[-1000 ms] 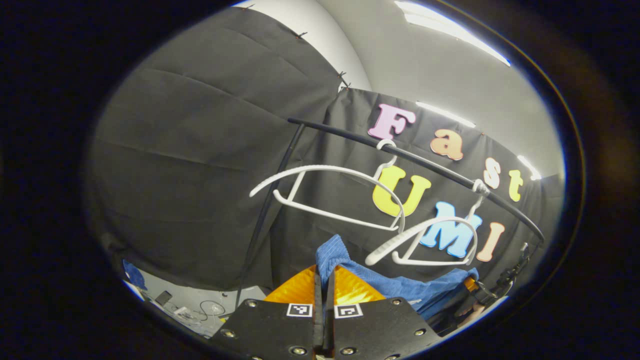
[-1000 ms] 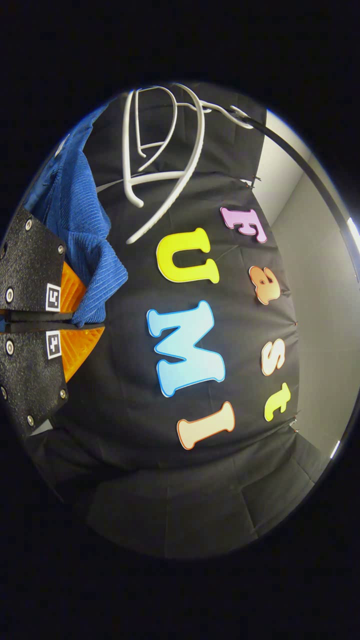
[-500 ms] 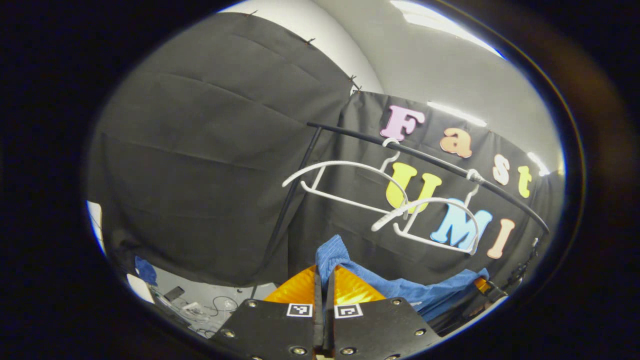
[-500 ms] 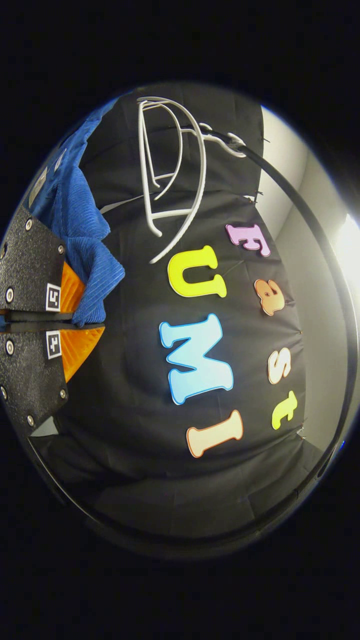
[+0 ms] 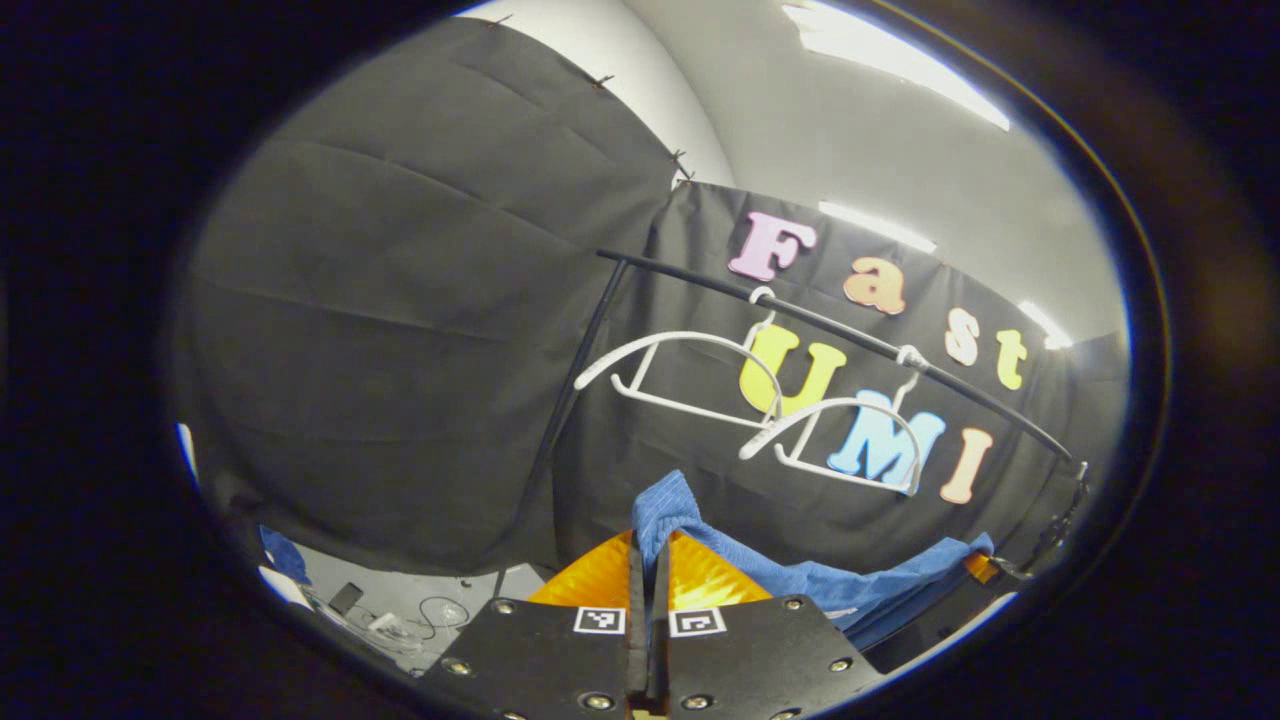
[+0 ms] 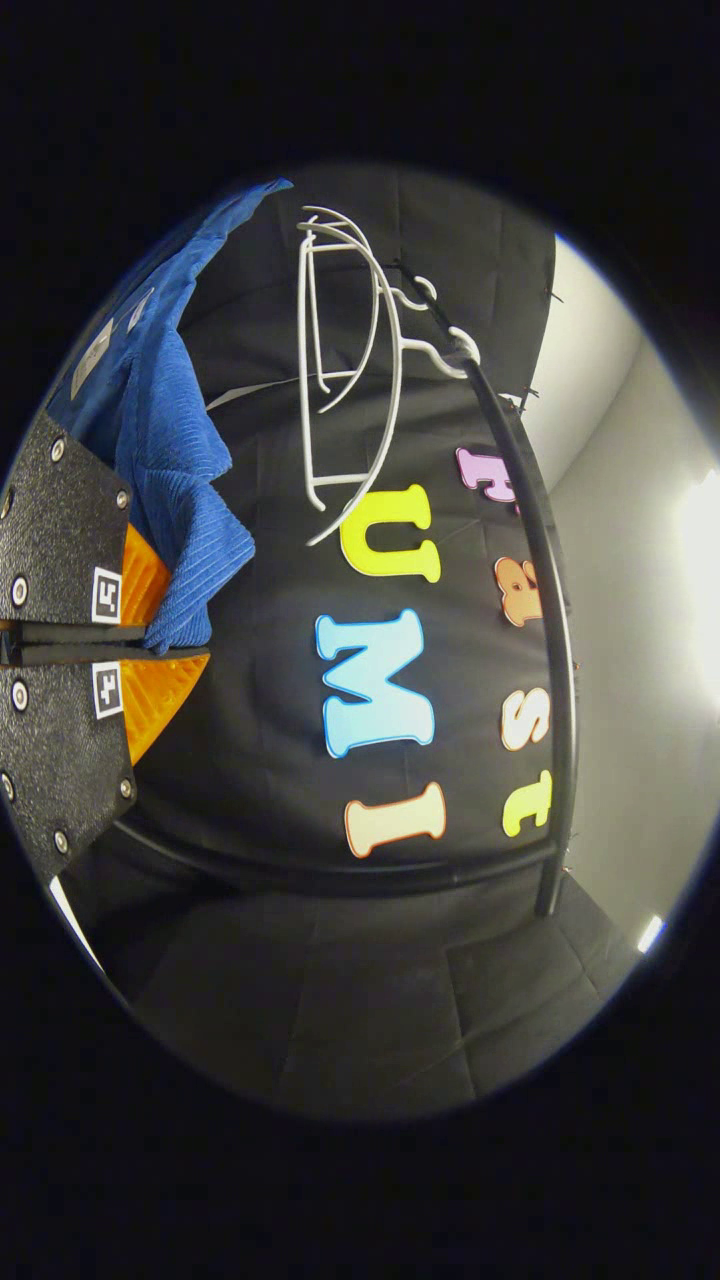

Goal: Grasp the clothes on the hanger with both hands and then place them into the laundry hamper below.

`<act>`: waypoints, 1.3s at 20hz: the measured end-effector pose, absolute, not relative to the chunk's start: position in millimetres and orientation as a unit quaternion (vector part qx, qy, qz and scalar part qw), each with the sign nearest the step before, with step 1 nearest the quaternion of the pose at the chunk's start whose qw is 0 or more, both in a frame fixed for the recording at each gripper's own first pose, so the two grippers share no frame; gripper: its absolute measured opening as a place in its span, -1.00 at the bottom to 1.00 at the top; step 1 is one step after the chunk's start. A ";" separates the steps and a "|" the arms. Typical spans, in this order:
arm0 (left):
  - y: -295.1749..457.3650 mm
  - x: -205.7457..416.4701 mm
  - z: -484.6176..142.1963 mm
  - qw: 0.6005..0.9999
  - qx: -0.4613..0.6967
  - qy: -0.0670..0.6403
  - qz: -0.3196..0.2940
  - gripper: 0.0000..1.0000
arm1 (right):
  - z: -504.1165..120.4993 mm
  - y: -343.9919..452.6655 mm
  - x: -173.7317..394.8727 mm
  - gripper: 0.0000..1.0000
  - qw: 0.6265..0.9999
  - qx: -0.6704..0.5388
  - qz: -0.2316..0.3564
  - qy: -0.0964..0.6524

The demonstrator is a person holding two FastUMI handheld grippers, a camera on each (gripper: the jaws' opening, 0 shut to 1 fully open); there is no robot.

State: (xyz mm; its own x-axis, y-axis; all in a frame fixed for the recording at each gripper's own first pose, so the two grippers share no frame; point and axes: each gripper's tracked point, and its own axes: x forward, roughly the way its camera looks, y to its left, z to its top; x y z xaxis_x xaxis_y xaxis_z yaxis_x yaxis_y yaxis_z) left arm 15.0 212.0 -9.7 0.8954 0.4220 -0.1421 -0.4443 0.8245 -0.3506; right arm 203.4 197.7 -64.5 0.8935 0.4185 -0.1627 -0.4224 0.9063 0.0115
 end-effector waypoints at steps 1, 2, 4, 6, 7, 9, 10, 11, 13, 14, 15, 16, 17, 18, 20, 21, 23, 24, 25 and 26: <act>209.4 13.5 -8.5 0.960 -0.184 0.032 0.211 -0.88 | -60.4 190.6 191.6 -1.00 0.976 -0.011 0.203 0.081; 208.5 12.7 -6.6 0.965 -0.175 0.034 0.195 -0.98 | -55.9 184.7 180.7 -1.00 0.978 -0.008 0.192 0.079; 201.4 12.5 -6.4 0.974 -0.154 0.041 0.159 -0.98 | -49.4 174.5 158.2 -1.00 0.983 -0.001 0.167 0.078; 191.8 13.6 -11.1 0.982 -0.140 0.050 0.121 -0.98 | -46.6 166.7 136.7 -1.00 0.986 0.001 0.145 0.078; 186.5 15.9 -15.6 0.984 -0.133 0.055 0.103 -0.99 | -46.5 164.8 124.9 -1.00 0.987 0.004 0.138 0.080; 174.5 18.3 -28.4 0.988 -0.126 0.067 0.066 -0.99 | -48.0 160.7 100.7 -1.00 0.989 0.002 0.124 0.085; 167.1 17.6 -36.8 0.988 -0.126 0.076 0.047 -0.99 | -50.0 157.4 90.3 -1.00 0.989 0.000 0.115 0.088; 159.5 18.9 -46.6 0.988 -0.128 0.085 0.030 -0.99 | -53.9 157.0 80.3 -1.00 0.989 -0.002 0.110 0.094; 145.8 22.0 -64.8 0.985 -0.134 0.105 0.001 -0.99 | -66.8 158.0 60.2 -1.00 0.989 -0.008 0.102 0.111; 137.9 23.3 -73.5 0.984 -0.136 0.115 -0.012 -0.99 | -74.4 158.0 50.6 -1.00 0.988 -0.012 0.099 0.121; 132.4 23.6 -83.1 0.983 -0.136 0.123 -0.022 -0.99 | -83.1 158.3 41.6 -1.00 0.987 -0.017 0.095 0.132; 128.2 23.6 -91.0 0.982 -0.134 0.131 -0.030 -0.98 | -89.7 158.2 33.0 -1.00 0.986 -0.021 0.093 0.140; 124.4 24.6 -99.9 0.981 -0.131 0.139 -0.037 -0.98 | -97.0 159.8 25.5 -1.00 0.984 -0.023 0.093 0.148; 119.3 24.7 -107.8 0.980 -0.127 0.146 -0.042 -0.98 | -105.9 161.6 17.7 -1.00 0.983 -0.025 0.094 0.157; 112.3 22.9 -124.1 0.979 -0.118 0.162 -0.048 -0.89 | -123.2 167.3 4.5 -1.00 0.978 -0.025 0.101 0.179; 110.0 19.9 -132.9 0.978 -0.114 0.170 -0.047 -0.99 | -131.3 171.5 -0.5 -1.00 0.976 -0.027 0.106 0.190; 106.9 14.9 -153.1 0.975 -0.108 0.189 -0.040 -0.99 | -148.2 178.7 -8.8 -1.00 0.969 -0.026 0.117 0.214; 104.7 14.7 -162.6 0.973 -0.109 0.200 -0.036 -0.99 | -157.0 182.5 -12.9 -1.00 0.966 -0.021 0.125 0.226; 99.7 12.7 -171.0 0.971 -0.112 0.208 -0.036 -0.99 | -165.0 187.8 -17.0 -0.99 0.962 -0.016 0.133 0.236; 94.4 12.5 -180.2 0.969 -0.113 0.215 -0.041 -0.99 | -173.7 190.6 -20.1 -1.00 0.959 -0.014 0.141 0.245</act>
State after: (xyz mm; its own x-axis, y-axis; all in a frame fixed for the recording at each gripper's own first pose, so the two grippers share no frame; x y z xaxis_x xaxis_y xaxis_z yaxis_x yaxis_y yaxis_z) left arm 12.5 94.4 -180.2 0.9046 -0.1273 -0.4069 0.0302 0.9711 -0.2366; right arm -20.1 190.6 -173.7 0.8397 0.2640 -0.4745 -0.2776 0.9597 0.0427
